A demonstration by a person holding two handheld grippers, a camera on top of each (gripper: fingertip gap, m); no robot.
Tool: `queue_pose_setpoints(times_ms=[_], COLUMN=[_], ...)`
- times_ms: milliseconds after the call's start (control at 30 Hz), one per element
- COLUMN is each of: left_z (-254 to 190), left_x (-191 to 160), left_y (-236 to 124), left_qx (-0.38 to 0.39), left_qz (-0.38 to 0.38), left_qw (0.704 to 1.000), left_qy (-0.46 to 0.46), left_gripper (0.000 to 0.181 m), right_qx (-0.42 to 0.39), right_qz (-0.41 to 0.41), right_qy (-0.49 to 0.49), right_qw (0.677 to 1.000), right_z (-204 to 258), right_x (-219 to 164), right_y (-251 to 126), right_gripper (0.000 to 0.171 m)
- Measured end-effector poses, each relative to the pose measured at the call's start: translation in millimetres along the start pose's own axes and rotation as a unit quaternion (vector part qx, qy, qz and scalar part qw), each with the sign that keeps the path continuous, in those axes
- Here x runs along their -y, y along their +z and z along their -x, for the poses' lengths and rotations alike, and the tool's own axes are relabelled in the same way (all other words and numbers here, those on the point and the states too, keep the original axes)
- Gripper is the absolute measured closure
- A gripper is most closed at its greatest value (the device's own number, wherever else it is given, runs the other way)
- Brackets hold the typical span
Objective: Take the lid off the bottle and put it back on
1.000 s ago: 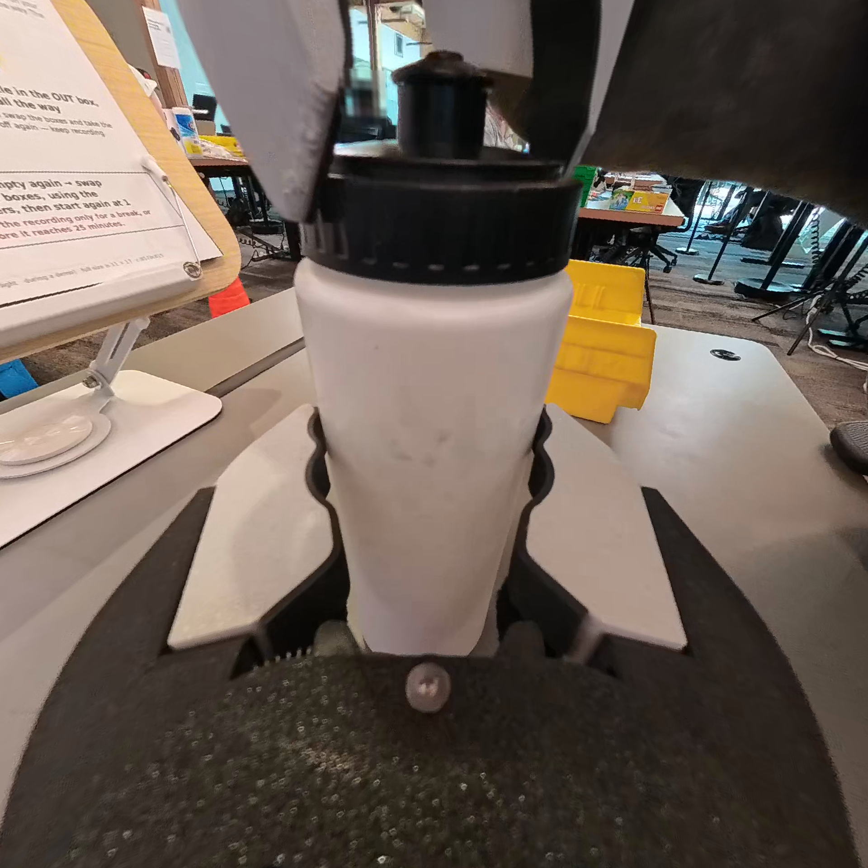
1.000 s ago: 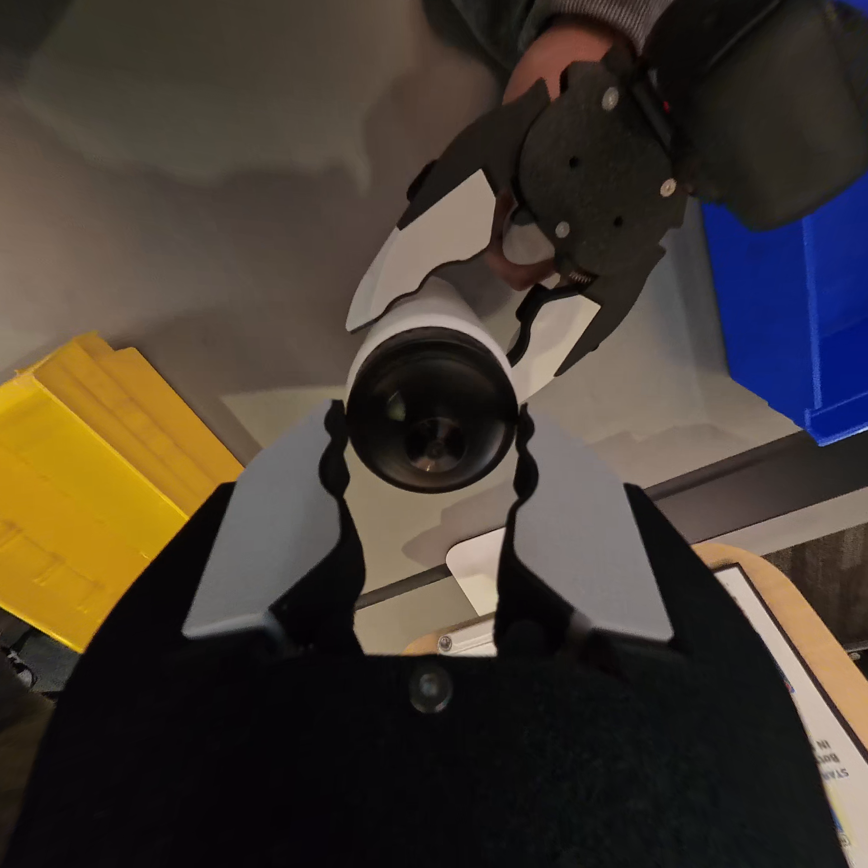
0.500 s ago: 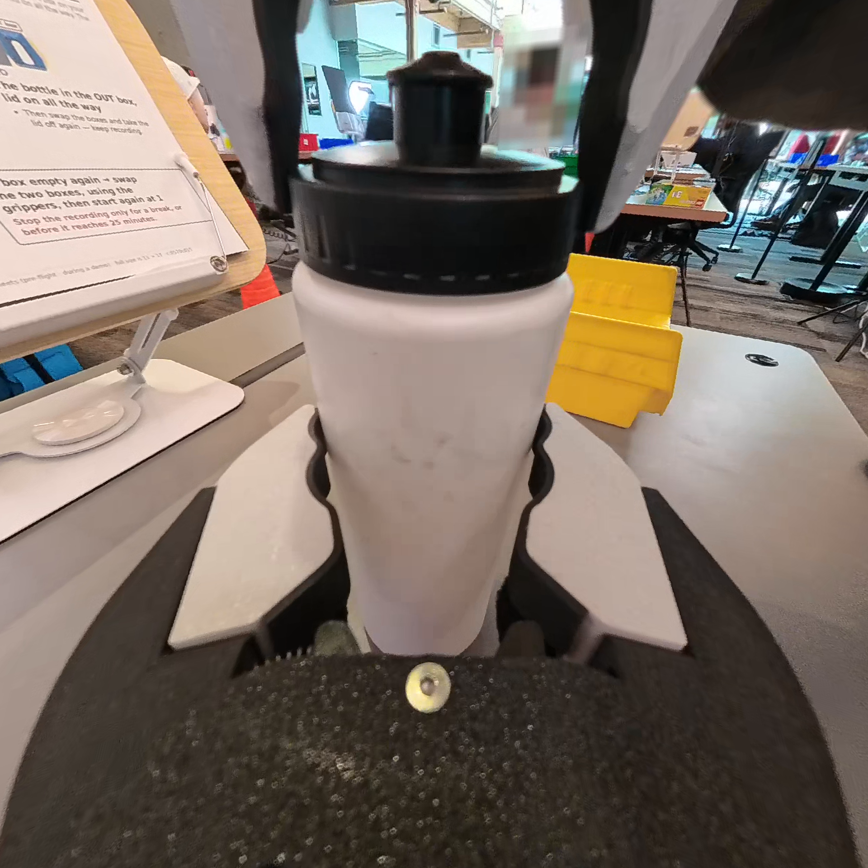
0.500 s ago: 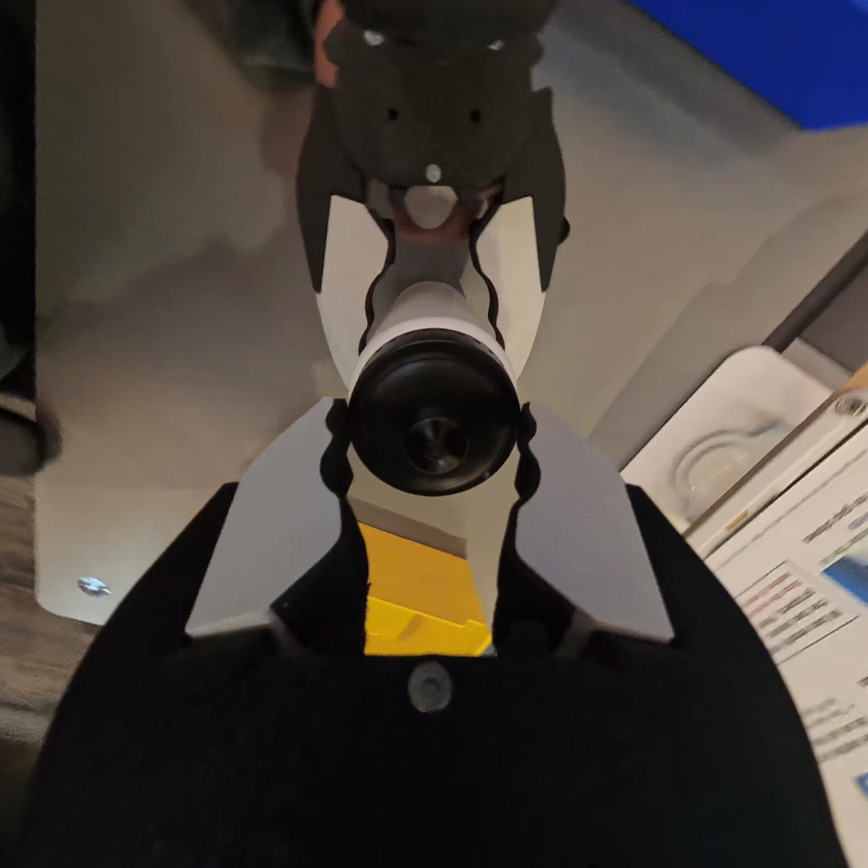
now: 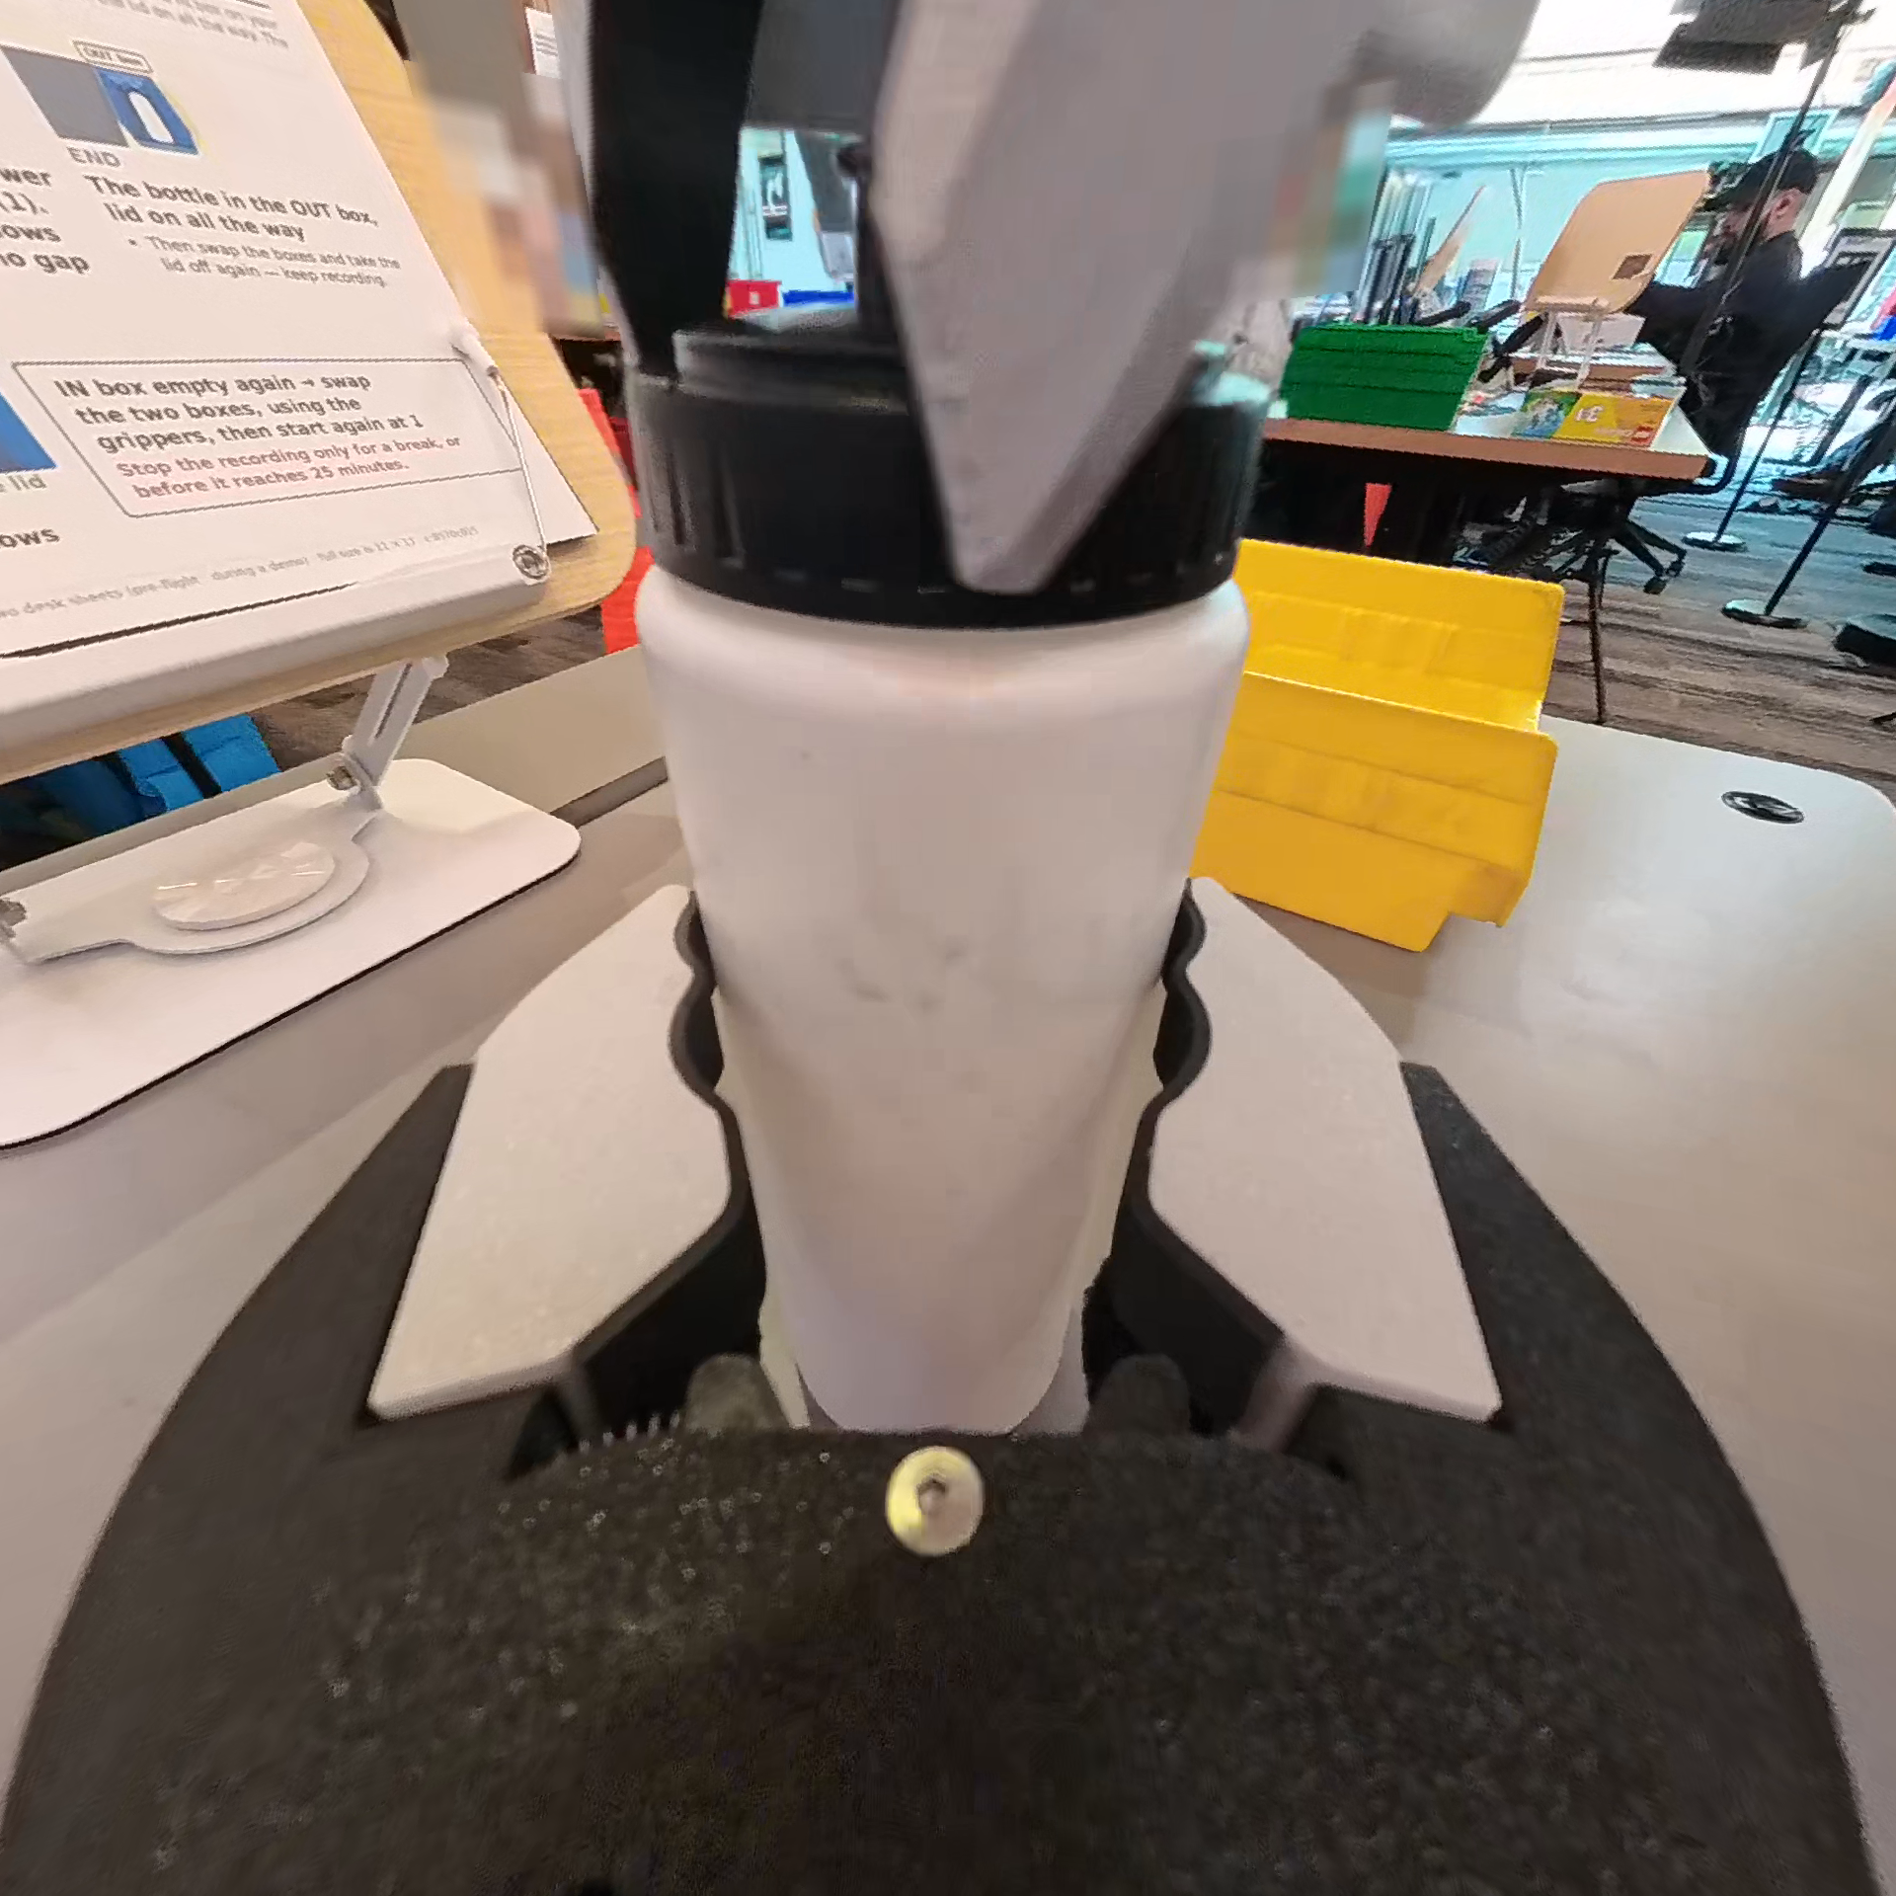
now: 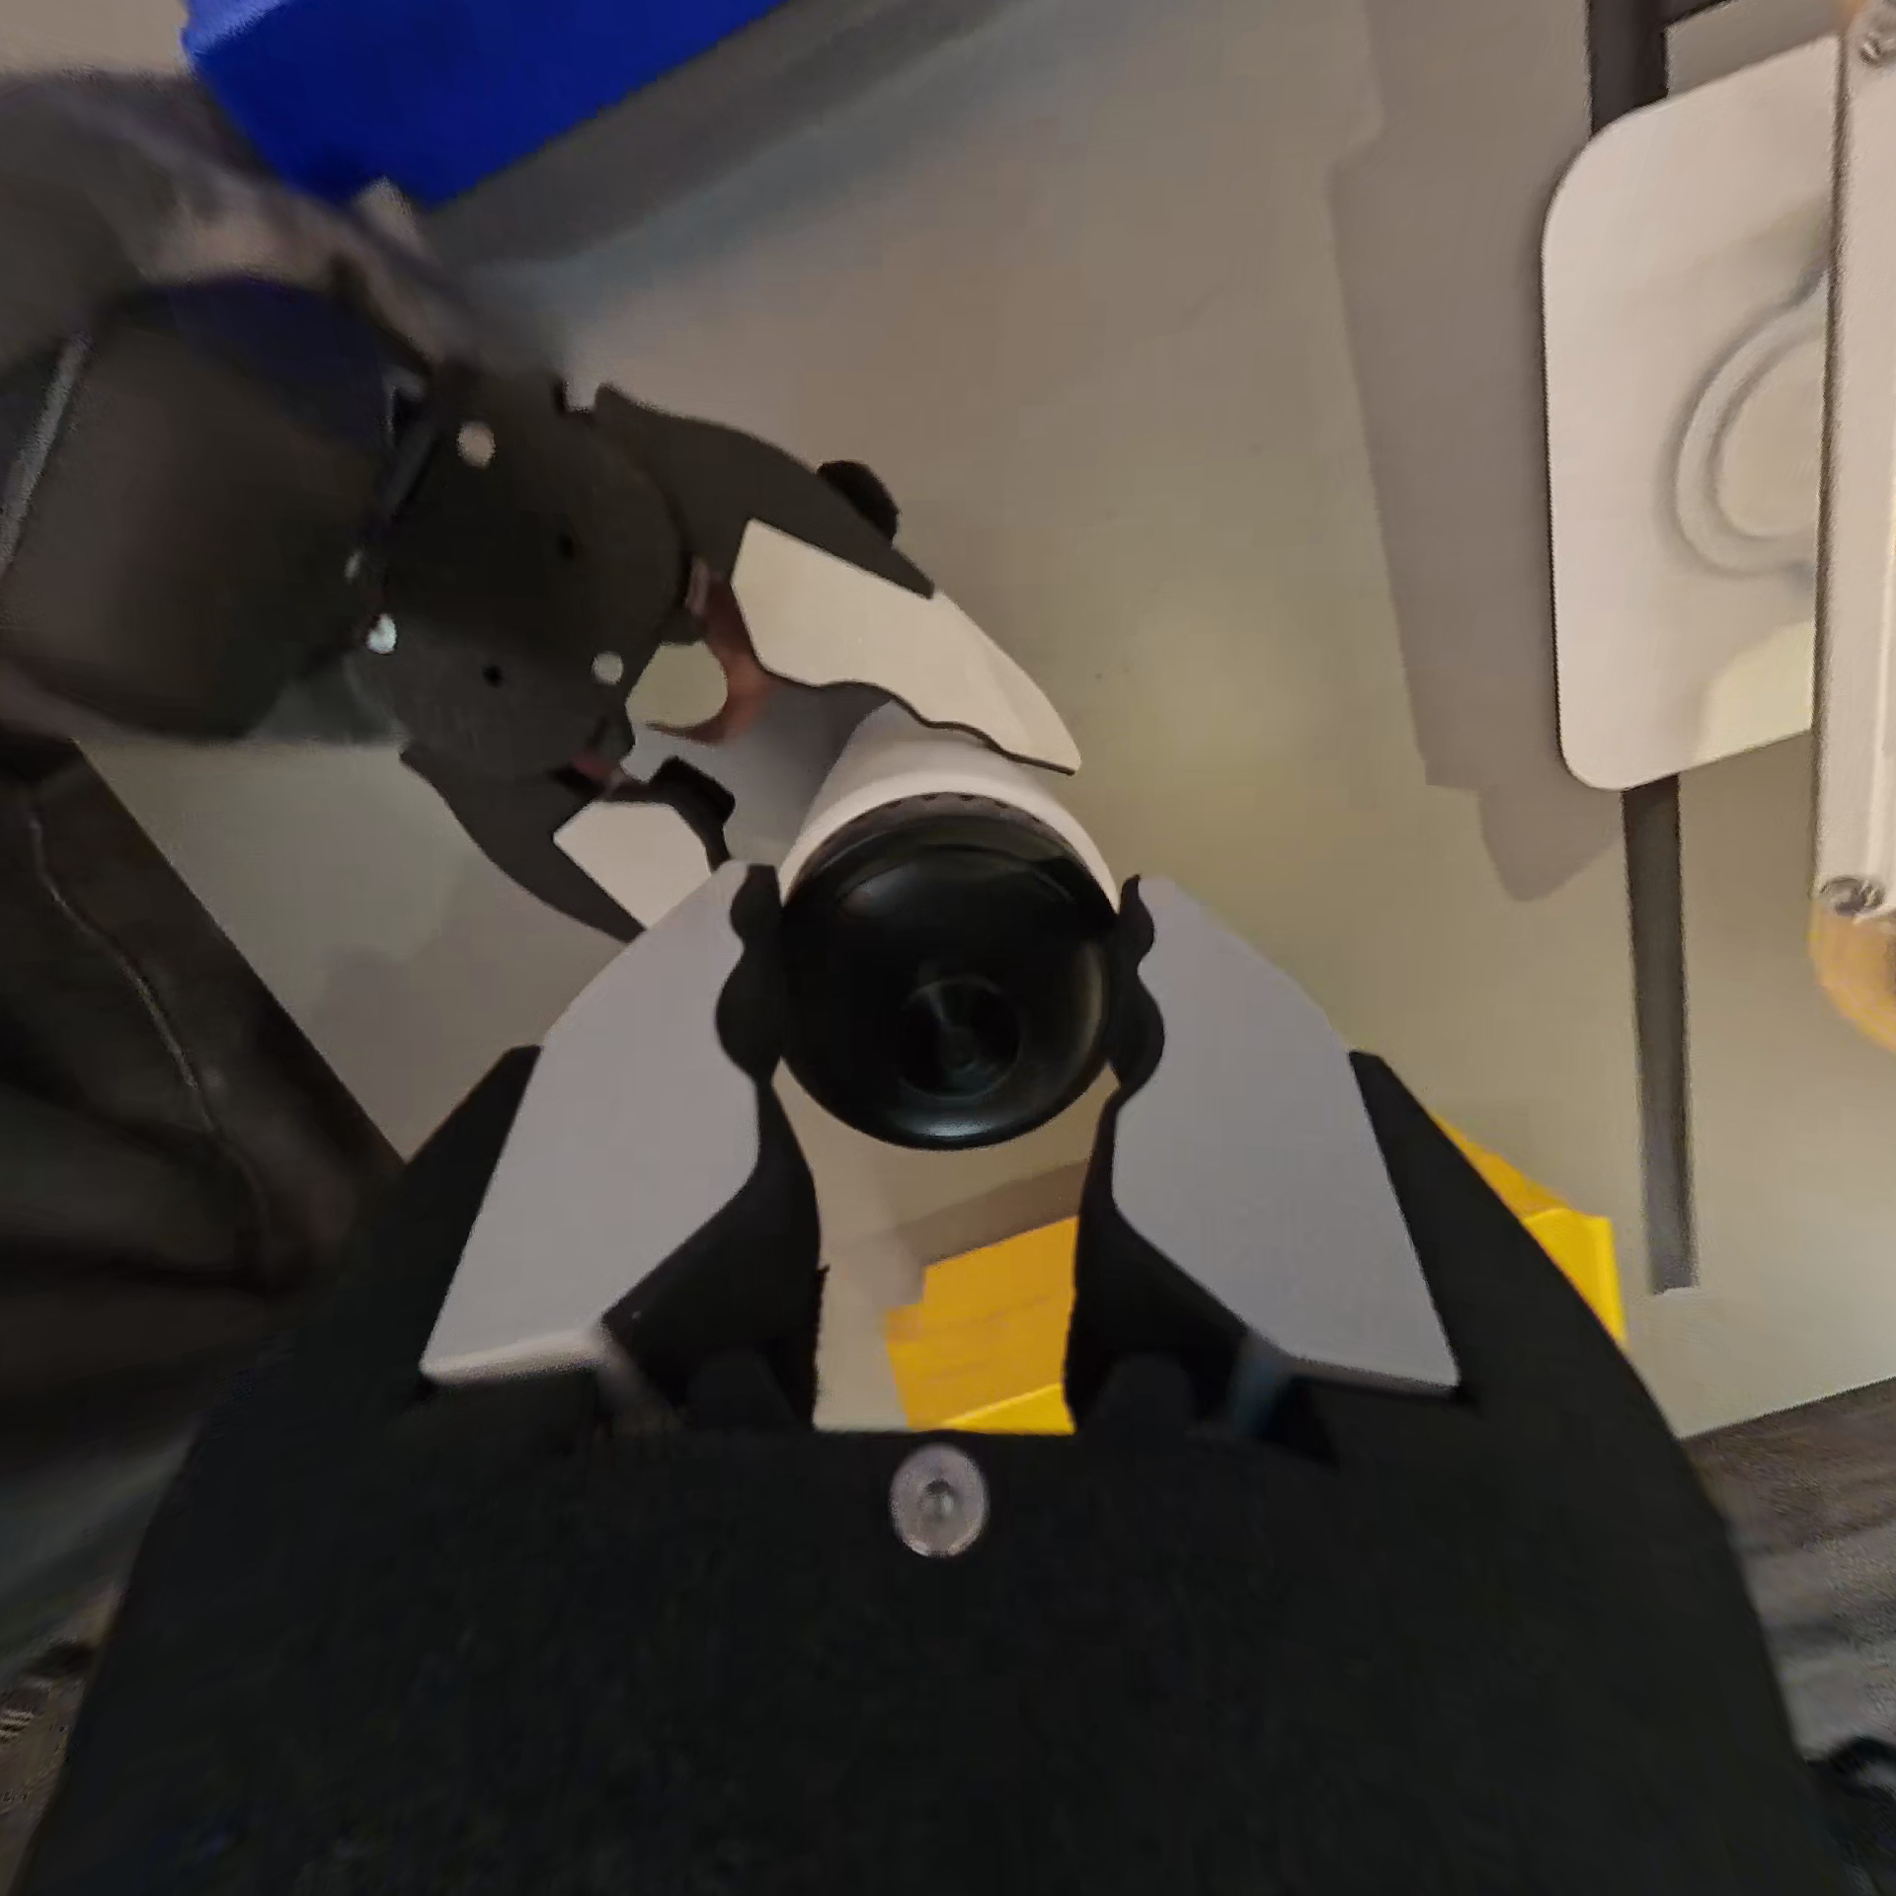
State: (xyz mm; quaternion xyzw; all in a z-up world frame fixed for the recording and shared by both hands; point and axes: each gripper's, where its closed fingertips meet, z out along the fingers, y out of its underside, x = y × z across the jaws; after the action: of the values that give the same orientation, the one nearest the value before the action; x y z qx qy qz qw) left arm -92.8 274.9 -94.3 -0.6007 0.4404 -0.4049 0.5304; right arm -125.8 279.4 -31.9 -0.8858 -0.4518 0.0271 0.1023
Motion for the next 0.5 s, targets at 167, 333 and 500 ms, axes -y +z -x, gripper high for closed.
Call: queue_pose_setpoints(times_ms=[167, 333, 500], left_z=[-1, -2, -8], left_x=[-1, 0, 0], left_y=[0, 0, -1], left_qx=[0.011, -0.016, -0.065], left_qz=[0.005, -0.003, -0.017], left_qw=[1.0, 1.0, 0.998], left_qy=[0.004, 0.005, 0.004], left_gripper=[0.098, 0.098, 0.098], right_qx=[-0.015, 0.031, 0.001], right_qz=[-0.024, -0.069, -0.041], right_qy=[0.101, 0.028, -0.212], right_qw=[0.995, 0.997, 0.976], right_z=[-5, 3, 2], right_x=[8, 22, 0], right_y=[1, -19, -39], right_gripper=[0.125, 0.104, 0.066])
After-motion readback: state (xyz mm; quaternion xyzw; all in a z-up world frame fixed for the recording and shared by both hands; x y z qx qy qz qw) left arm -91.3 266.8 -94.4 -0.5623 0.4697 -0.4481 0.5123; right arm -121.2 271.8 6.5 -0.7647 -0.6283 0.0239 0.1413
